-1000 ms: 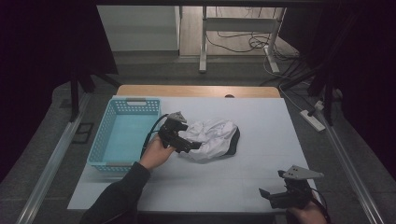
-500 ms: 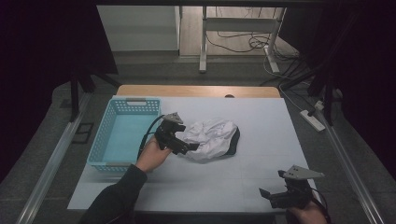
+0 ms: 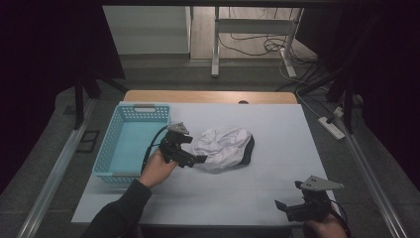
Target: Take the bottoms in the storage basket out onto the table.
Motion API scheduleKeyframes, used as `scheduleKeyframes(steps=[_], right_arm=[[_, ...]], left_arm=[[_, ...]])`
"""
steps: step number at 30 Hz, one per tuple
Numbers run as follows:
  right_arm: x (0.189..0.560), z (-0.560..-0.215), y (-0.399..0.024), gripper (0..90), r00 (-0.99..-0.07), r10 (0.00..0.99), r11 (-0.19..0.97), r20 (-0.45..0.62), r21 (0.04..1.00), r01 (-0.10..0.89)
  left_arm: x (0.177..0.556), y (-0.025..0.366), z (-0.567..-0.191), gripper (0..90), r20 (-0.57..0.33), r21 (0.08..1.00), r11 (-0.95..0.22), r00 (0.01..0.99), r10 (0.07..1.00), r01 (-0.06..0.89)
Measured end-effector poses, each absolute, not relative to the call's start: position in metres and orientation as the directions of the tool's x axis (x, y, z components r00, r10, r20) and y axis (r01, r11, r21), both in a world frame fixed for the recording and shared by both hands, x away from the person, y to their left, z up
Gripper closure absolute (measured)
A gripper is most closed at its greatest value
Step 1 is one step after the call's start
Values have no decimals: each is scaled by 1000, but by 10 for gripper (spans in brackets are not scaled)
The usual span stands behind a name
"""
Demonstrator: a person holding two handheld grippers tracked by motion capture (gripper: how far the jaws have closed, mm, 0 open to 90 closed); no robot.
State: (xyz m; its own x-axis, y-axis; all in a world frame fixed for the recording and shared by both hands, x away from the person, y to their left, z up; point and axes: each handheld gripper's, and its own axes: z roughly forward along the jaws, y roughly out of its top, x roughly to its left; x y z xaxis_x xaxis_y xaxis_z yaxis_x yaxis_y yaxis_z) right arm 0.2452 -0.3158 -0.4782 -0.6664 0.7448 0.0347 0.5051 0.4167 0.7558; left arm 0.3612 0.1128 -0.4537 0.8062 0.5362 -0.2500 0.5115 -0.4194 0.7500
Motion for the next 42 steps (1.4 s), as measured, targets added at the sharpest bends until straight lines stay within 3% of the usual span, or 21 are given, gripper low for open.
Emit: scheduleKeyframes(steps=[42], right_arm=[[245, -478, -316, 4, -661, 750, 415, 28, 759, 503]], left_arm=[[317, 153, -462, 0, -277, 773, -343, 770, 574, 534]])
